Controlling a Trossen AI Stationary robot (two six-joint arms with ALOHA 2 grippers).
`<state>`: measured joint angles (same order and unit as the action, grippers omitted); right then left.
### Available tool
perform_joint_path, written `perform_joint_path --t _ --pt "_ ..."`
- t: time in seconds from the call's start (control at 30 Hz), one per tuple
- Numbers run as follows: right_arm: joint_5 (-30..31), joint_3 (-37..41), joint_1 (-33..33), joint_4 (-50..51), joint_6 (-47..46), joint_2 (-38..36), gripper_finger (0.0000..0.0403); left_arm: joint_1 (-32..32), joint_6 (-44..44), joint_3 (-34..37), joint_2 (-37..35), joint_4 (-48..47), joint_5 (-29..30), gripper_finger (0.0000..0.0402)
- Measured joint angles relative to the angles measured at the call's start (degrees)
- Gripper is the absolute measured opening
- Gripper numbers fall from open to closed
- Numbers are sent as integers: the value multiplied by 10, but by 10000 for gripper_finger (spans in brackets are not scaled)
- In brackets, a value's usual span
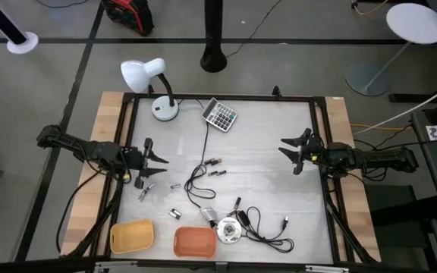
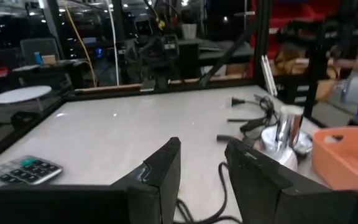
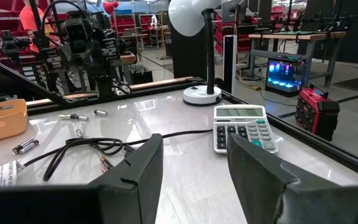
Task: Sort batteries
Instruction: Put the white battery into the yellow bin
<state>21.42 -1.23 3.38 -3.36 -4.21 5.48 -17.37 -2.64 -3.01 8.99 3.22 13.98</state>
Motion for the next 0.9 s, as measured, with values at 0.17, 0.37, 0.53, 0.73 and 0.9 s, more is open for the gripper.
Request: perform_joint_path --t 0.17,0.37,0.53,0.73,0.9 --pt "0 0 0 0 0 0 172 0 44 -1 0 8 0 123" --pt "0 0 0 0 0 0 172 0 81 -1 0 90 34 123" --pt "0 0 0 0 -3 0 172 0 41 -48 2 97 95 123" --pt "0 0 0 0 -60 0 172 0 37 -170 57 -61 160 123" --pt "0 0 0 -12 -76 0 172 0 132 -255 151 -215 174 123"
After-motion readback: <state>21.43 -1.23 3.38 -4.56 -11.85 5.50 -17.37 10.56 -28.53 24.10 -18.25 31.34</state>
